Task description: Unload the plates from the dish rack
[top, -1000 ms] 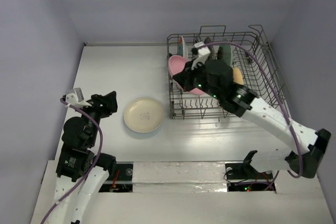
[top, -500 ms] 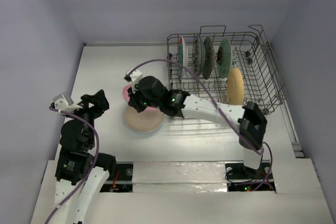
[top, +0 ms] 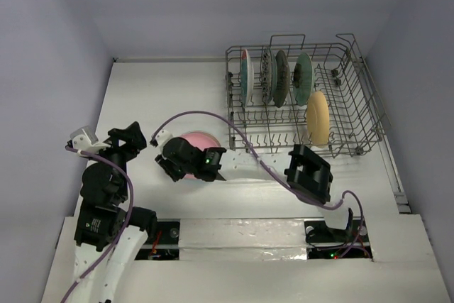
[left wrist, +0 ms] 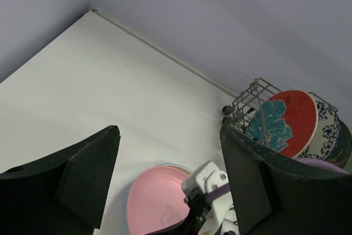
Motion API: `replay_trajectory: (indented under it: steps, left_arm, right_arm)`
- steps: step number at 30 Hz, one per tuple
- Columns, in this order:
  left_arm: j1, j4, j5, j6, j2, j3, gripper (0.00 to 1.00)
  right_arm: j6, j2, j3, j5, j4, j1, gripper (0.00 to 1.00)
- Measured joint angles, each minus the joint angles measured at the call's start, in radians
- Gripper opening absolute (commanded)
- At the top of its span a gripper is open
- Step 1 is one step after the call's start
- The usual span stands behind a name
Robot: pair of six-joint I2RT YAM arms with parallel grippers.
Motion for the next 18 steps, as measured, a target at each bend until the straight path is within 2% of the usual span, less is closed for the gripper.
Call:
replay_trajectory:
  steps: [1, 2, 4, 6, 9, 10, 11, 14, 18]
  left_arm:
    - [0.0, 0.0, 0.0, 0.0, 0.0, 0.0, 0.71]
    - [0.0, 0.0, 0.0, -0.001, 0.0, 0.0, 0.71]
    - [0.0, 0.0, 0.003, -0.002, 0.0, 0.0, 0.71]
    - [0.0, 0.0, 0.005, -0.002, 0.0, 0.0, 0.71]
    - [0.0, 0.0, 0.008, -0.002, 0.0, 0.0, 0.71]
    - [0.0, 0.0, 0.01, -0.002, 0.0, 0.0, 0.71]
    - [0.0, 0.0, 0.011, -0.002, 0.0, 0.0, 0.71]
    - [-0.001, 0.0, 0.017, -0.002, 0.0, 0.0, 0.71]
    - [-0.009, 0.0, 0.034, -0.002, 0.0, 0.0, 0.7]
  right_arm:
    - [0.001, -0.001, 0.0, 0.001, 0.001, 0.009, 0.54]
    - [0.008, -0.004, 0.0, 0.006, 0.0, 0.016, 0.58]
    - [0.011, -0.021, -0.008, 0.014, -0.007, 0.025, 0.62]
    - [0.018, -0.068, -0.036, 0.038, -0.012, 0.027, 0.6]
    - [0.026, -0.191, -0.105, 0.106, -0.018, 0.023, 0.3]
    - [0.035, -0.245, -0.131, 0.132, -0.019, 0.017, 0.03]
    - [0.042, -0.313, -0.174, 0.159, -0.008, 0.008, 0.0]
    - [0.093, -0.558, -0.33, 0.22, 0.012, -0.071, 0.0]
    - [0.175, -0.909, -0.545, 0.333, 0.031, -0.333, 0.02]
